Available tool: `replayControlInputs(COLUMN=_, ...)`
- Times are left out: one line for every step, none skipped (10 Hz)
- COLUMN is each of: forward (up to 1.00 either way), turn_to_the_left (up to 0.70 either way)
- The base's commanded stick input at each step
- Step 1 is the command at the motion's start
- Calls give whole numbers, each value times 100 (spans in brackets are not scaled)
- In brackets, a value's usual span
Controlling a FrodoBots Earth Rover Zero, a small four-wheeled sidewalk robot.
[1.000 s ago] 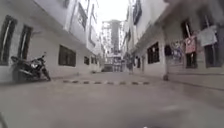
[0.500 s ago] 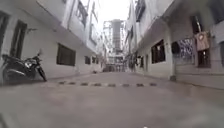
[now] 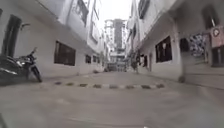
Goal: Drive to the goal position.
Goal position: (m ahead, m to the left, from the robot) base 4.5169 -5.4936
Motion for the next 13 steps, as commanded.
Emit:
replayControlInputs(forward=100, turn_to_the_left=5)
replayControlInputs(forward=100, turn_to_the_left=5)
replayControlInputs(forward=100, turn_to_the_left=5)
replayControlInputs(forward=100, turn_to_the_left=5)
replayControlInputs(forward=100, turn_to_the_left=5)
replayControlInputs(forward=100, turn_to_the_left=5)
replayControlInputs(forward=100, turn_to_the_left=5)
replayControlInputs(forward=100, turn_to_the_left=5)
replayControlInputs(forward=100, turn_to_the_left=5)
replayControlInputs(forward=100, turn_to_the_left=5)
replayControlInputs(forward=100, turn_to_the_left=5)
replayControlInputs(forward=100, turn_to_the_left=5)
replayControlInputs(forward=100, turn_to_the_left=5)
